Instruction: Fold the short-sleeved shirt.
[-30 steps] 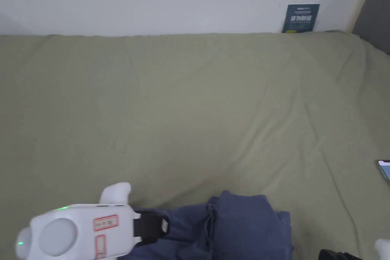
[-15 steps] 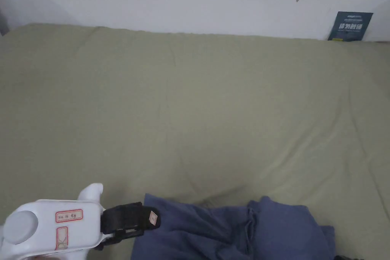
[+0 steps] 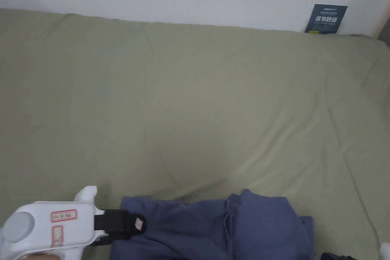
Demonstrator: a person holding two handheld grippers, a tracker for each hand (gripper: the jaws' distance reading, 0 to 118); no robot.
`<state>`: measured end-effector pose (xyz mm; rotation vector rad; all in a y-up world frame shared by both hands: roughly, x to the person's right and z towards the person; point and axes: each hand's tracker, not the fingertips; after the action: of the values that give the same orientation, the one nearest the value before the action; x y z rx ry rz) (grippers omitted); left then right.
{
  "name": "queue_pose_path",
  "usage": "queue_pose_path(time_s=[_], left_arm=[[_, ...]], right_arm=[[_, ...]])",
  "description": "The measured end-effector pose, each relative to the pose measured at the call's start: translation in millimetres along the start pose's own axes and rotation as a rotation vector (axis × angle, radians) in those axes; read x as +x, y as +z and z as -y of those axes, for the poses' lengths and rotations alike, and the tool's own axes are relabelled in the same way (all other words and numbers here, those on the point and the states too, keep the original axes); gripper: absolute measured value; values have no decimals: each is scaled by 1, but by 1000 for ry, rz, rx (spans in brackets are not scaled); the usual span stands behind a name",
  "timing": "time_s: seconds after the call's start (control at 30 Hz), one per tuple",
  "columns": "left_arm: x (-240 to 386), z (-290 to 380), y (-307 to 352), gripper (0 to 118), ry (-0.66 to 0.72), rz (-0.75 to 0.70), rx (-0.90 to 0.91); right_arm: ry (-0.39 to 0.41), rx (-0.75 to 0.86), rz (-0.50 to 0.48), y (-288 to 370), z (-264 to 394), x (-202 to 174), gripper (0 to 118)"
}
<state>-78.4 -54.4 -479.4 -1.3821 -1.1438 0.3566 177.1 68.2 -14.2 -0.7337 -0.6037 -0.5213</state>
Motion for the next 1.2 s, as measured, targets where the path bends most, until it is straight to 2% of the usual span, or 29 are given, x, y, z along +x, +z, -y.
queue_pose_path(time_s=[0.13,0.2,0.33,0.37,0.43,0.53,0.63,0.77,0.87,0.93,1.07,1.2], left_arm=[[-10,1,29,6,23,-7,22],[-9,2,48,6,9,-69,41],[3,18,87,6,38,-101,105],[-13,6,104,6,29,-129,104],[-7,4,128,6,8,-197,138],[26,7,153,6,59,-210,182],[74,2,157,6,-28,-298,185],[151,10,127,6,-159,-425,135],[208,19,90,6,-320,-594,119],[219,19,64,7,-390,-624,83],[242,36,5,6,-401,-577,7],[257,59,-68,6,-522,-698,-44]], right_arm=[[-13,3,-10,1,0,5,1],[-22,7,-19,-1,0,6,1],[-31,7,-40,-2,1,5,1],[-28,10,-44,-1,2,5,1],[-22,13,-57,-1,2,6,1],[-19,18,-65,-1,3,7,1],[-26,23,-75,0,4,10,1],[-33,37,-88,6,8,17,1],[-41,53,-86,11,12,22,1],[-53,59,-86,15,13,27,1],[-81,71,-90,18,18,39,1],[-99,86,-84,25,21,47,1]])
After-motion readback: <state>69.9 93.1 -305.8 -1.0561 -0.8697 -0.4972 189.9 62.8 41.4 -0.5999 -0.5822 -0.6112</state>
